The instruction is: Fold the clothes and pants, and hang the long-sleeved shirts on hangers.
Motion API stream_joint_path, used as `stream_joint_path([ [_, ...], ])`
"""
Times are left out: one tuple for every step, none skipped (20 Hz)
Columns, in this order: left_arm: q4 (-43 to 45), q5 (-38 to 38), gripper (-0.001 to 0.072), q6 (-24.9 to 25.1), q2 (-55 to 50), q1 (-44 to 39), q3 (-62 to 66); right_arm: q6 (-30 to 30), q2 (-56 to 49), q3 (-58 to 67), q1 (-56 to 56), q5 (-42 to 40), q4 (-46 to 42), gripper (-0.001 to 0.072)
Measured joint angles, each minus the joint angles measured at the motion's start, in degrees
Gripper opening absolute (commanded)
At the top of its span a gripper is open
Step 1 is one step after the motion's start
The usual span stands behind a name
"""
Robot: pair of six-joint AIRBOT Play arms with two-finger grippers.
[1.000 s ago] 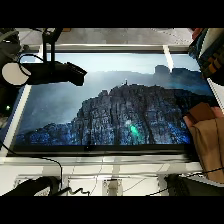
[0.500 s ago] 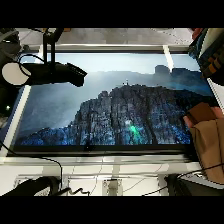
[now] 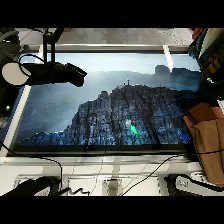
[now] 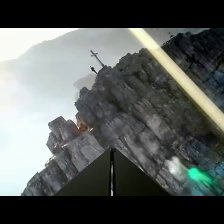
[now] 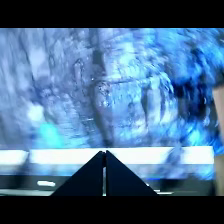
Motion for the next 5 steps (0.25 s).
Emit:
stream_joint_path([
  [0.00,0.00,0.0016,0.00,-0.02,0.00,0.00,1.49,0.00,0.00,2.67,-1.60,-3.58,0.0032],
  [0.00,0.00,0.0015,0.00,0.00,0.00,0.00,3.23,0.00,0.00,4.85,-3.13,-6.43,0.0032],
  [0.00,0.00,0.0016,0.00,-0.02,0.00,0.00,4.66,0.02,0.00,6.43,-4.31,-8.07,0.0031],
  [0.00,0.00,0.0016,0.00,-0.02,0.00,0.00,5.68,0.02,0.00,7.45,-5.16,-8.96,0.0031],
  [0.00,0.00,0.0016,0.00,-0.02,0.00,0.00,6.45,0.02,0.00,8.22,-5.77,-9.51,0.0032],
])
